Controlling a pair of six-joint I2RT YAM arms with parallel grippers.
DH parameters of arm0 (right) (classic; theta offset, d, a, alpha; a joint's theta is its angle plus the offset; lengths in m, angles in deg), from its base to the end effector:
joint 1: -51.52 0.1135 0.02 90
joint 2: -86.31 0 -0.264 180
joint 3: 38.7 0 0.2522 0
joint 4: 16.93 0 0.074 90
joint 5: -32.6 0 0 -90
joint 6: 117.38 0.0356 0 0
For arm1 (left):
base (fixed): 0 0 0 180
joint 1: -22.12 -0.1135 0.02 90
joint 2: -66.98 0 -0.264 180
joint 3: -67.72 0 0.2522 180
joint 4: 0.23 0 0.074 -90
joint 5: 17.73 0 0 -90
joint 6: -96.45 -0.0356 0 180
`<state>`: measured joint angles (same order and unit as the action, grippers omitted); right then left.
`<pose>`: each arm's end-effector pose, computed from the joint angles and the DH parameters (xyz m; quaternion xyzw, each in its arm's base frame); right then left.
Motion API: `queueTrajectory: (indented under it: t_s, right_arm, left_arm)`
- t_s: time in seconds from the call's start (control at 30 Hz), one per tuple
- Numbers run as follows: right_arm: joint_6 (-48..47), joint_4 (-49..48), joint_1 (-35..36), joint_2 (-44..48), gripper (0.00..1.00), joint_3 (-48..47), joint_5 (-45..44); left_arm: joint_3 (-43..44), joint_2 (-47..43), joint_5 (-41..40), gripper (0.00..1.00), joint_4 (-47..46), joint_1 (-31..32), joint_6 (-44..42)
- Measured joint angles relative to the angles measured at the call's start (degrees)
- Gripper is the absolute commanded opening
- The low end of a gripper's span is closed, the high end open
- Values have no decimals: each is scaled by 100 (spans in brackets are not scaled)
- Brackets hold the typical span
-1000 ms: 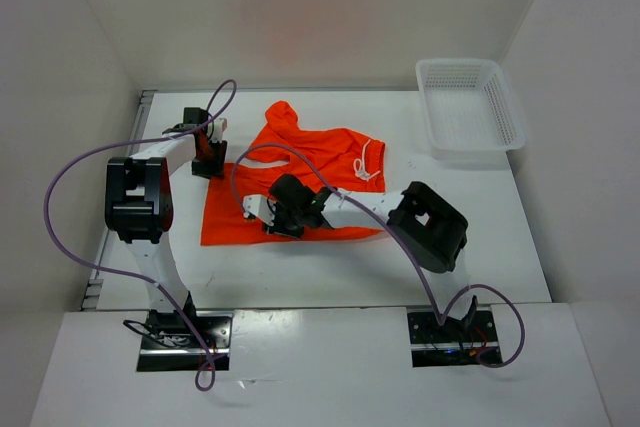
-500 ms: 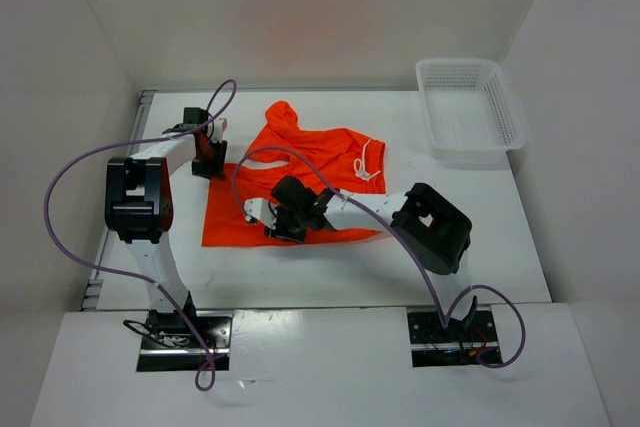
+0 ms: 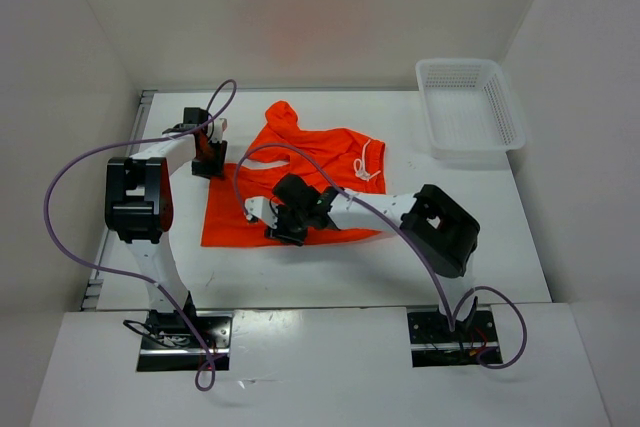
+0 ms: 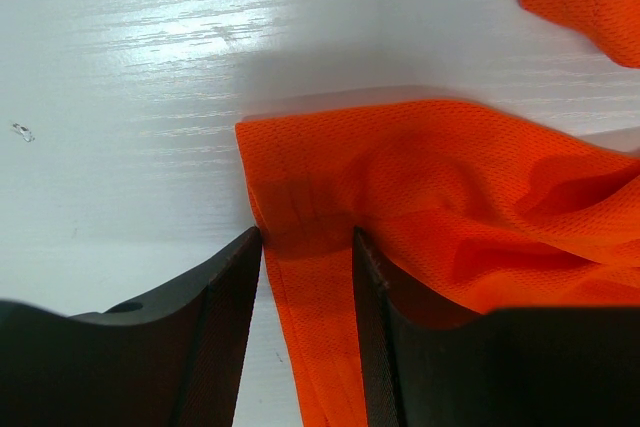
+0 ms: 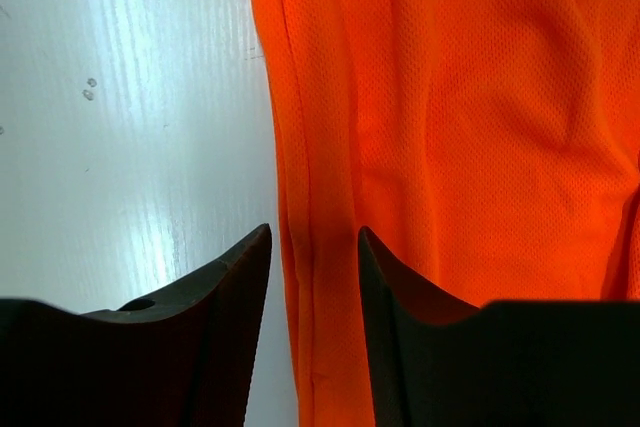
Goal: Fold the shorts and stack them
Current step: Flatten the shorts out
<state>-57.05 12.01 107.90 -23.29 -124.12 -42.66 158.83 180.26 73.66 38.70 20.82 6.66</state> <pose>0.2160 0.3412 0.1722 -0.6716 0.6601 0.1909 0.2771 0.4108 0.0085 0.1649 -0.0097 0.9683 -0.0094 0.2496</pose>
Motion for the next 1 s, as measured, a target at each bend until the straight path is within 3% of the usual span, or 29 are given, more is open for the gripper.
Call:
queueTrajectory:
  t_s: [0.07,0.6,0.83,1.0]
  right_arm:
    - [4,11,0,15,39,0,28]
    - [22,-46,0,-164,35,94,24]
    - [22,-114,0,-205,19,96,-61]
    - [24,-144,0,-205,14,103,-87]
  left_arm:
    - [0,4,0,49,0,0,0]
    - [0,7,0,49,-9,0,0]
    - [0,7,0,49,-9,0,0]
    - [0,7,-2,49,-9,0,0]
